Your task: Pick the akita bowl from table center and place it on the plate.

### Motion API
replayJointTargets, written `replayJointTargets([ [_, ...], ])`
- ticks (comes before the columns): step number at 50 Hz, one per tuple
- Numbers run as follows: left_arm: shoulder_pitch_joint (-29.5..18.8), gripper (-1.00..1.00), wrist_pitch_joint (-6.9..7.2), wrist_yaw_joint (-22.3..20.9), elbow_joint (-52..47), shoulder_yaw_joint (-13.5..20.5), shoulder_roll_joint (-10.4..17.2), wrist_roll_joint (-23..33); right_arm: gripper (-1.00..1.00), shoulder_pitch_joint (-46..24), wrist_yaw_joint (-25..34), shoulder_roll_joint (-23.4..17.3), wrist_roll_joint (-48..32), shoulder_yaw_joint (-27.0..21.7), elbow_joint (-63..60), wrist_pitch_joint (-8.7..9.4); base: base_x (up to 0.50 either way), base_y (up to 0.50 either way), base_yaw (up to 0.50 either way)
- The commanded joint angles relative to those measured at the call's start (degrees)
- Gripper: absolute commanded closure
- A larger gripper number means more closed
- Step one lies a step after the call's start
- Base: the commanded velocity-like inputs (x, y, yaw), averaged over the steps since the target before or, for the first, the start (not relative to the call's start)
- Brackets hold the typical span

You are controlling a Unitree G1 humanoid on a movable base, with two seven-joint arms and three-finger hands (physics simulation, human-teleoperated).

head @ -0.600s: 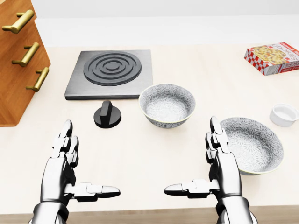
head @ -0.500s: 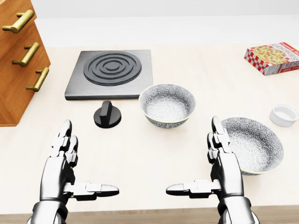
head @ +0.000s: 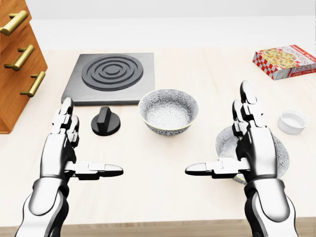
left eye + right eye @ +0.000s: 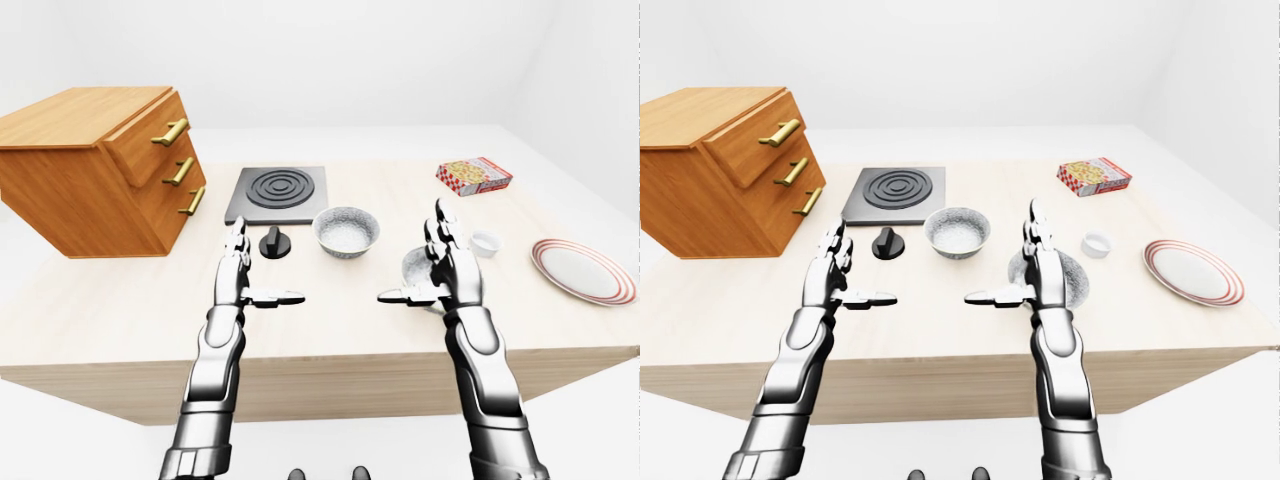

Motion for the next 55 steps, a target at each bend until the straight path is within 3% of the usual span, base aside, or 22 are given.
replayJointTargets([
  [1, -2.6, -1.0, 0.0, -0.1, -0.7, -0.1, -0.5, 0.0, -1.0, 2.1, 2.4, -1.6, 2.5, -2.6, -6.1, 0.0, 0.0, -0.5, 0.0],
  [23, -2.3, -1.0, 0.0, -0.4, -3.5, -0.1, -0.6, -0.1, -1.0, 2.1, 4.8, -1.7, 1.9, -2.1, -7.3, 0.0, -0.01, -0.5, 0.0],
  [35, -2.2, -1.0, 0.0, -0.3, -3.5, -0.1, -0.5, 0.2, -1.0, 0.6, 4.3, -1.4, 0.6, -1.4, -5.0, 0.0, 0.27, -0.47, 0.0],
  [43, -1.9, -1.0, 0.0, -0.3, -3.6, -0.1, -0.5, 0.3, -1.0, -0.5, 3.2, -1.3, -1.6, -0.4, -2.3, 0.0, 0.44, -0.2, 0.0],
  [55, -2.2, -1.0, 0.0, -0.2, -2.4, 0.5, 0.0, 0.8, -1.0, -1.4, 1.6, -1.5, -5.3, 0.1, 0.2, 0.0, 0.0, 0.0, 0.0],
])
